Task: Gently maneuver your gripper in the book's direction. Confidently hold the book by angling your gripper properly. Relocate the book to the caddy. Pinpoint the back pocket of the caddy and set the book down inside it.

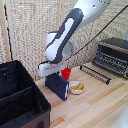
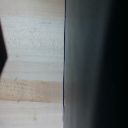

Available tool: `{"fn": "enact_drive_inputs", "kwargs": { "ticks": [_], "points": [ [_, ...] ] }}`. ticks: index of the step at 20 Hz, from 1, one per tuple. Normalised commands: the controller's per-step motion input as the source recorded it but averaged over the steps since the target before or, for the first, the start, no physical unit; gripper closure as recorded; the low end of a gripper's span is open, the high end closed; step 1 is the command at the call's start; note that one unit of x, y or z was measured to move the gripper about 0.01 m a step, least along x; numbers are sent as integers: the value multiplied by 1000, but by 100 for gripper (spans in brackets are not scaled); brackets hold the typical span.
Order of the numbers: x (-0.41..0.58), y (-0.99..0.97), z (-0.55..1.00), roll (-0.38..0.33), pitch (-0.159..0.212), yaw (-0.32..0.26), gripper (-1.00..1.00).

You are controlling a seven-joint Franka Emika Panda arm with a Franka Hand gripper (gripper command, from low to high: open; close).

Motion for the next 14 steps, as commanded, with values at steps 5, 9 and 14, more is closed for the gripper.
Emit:
{"fn": "enact_drive_inputs", "kwargs": {
  "ticks": [5,9,14],
  "points": [
    [0,0,-104,-2,29,0,100],
    [-20,102,16,-31,0,-18,100],
    [0,214,554,-19,0,-64,100]
  ]
}}
